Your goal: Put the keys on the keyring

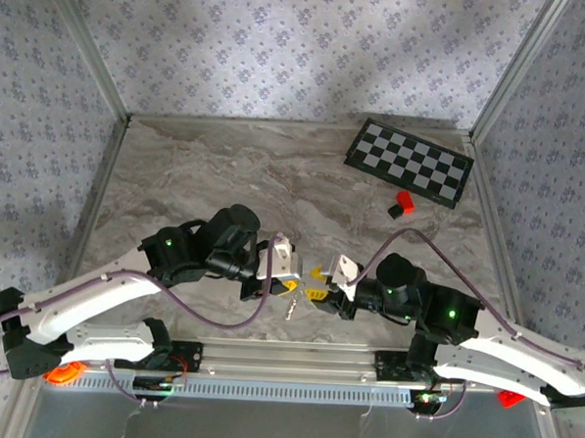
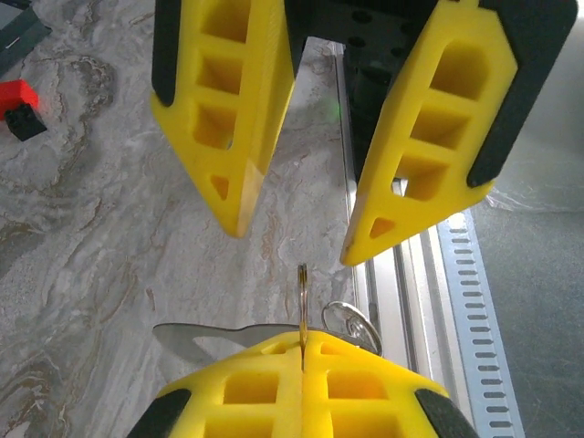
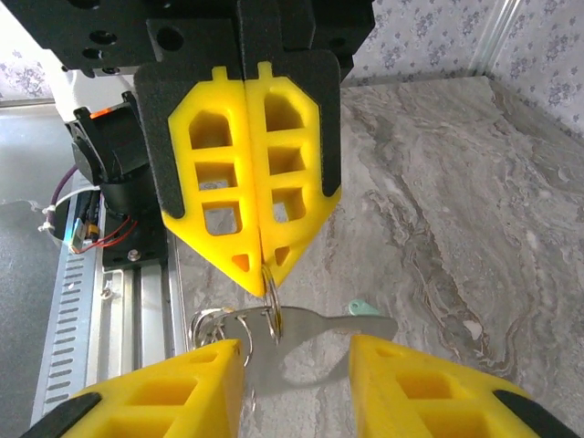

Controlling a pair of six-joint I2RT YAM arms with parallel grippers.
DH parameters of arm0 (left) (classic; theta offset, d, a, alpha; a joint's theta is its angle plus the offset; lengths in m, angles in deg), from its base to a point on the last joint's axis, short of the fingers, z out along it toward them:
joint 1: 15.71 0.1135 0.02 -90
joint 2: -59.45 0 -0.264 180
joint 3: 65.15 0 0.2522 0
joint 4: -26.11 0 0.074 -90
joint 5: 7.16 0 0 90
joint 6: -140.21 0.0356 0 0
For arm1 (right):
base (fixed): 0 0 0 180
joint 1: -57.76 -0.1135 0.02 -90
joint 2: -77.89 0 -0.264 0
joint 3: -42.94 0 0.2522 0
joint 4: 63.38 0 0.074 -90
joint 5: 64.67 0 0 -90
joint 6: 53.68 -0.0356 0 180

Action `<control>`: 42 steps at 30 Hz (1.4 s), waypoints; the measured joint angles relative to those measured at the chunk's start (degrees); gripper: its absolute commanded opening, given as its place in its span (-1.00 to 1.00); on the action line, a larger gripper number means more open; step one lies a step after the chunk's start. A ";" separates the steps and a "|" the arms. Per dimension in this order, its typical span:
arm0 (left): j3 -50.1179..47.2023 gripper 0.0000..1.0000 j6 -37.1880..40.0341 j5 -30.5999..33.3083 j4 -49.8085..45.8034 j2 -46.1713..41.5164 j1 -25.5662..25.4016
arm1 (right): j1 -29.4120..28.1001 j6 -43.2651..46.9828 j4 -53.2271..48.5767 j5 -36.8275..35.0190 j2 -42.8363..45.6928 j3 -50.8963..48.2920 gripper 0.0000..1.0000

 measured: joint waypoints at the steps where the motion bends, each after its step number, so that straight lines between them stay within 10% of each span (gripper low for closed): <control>1: 0.00 -1.00 0.00 -0.02 0.00 0.02 0.00 | 0.00 0.02 0.50 0.13 -0.24 0.00 -0.31; 17: 0.00 -1.00 0.02 0.09 -0.09 0.48 0.04 | -0.22 1.75 2.95 1.01 -3.50 0.00 -1.00; 26: -4.96 -0.53 -2.47 0.94 7.19 -4.70 0.04 | -0.24 0.50 9.11 0.15 0.35 -4.22 -1.00; 42: -17.68 -0.45 -14.78 -2.21 33.83 -14.38 0.07 | 0.66 -10.08 36.92 6.91 4.94 -13.20 -1.00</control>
